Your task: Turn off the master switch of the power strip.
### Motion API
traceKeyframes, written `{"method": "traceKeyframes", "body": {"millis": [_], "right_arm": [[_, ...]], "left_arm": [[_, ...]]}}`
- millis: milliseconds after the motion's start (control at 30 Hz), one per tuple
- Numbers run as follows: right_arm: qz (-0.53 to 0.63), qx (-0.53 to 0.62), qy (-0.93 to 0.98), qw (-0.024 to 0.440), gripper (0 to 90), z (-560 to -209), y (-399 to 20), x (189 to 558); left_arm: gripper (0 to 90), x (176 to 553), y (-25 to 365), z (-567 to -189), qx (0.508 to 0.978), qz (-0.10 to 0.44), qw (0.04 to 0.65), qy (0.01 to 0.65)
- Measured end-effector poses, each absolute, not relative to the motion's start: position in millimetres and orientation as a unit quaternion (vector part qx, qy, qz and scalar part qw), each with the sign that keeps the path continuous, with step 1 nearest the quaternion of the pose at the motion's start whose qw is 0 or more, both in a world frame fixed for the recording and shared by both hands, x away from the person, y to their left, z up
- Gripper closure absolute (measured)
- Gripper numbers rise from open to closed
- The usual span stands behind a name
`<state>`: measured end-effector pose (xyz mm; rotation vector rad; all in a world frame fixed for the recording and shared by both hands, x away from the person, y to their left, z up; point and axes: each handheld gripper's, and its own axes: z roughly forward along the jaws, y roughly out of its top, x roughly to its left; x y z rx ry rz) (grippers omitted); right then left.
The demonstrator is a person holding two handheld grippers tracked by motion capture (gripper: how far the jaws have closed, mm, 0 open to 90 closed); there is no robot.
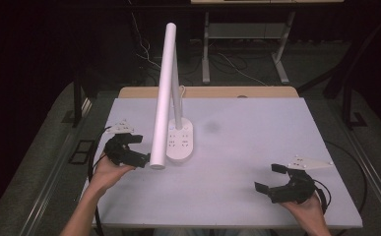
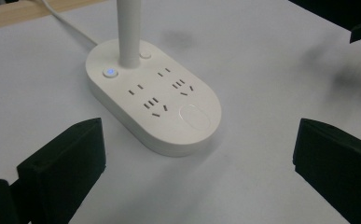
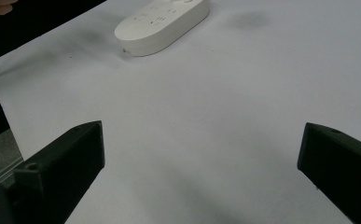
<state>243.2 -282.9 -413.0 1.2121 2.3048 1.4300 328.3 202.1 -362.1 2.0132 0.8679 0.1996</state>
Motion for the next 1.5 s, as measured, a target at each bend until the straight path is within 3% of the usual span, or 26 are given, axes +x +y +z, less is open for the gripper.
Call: {"method": "traceKeyframes", "body": {"millis": [833, 1500], "right_arm": [[0.481, 0.409, 0.771, 0.088, 0.0, -413.2, -284.5, 243.0], [0.481, 0.411, 0.769, 0.091, 0.0, -413.0, -286.7, 242.9]], "left_arm": [[1.3, 370.9, 202.3, -349.9, 0.824, 0.091, 0.428, 0.359], [1.5, 405.9, 193.2, -363.7, 0.821, 0.084, 0.415, 0.382]]}}
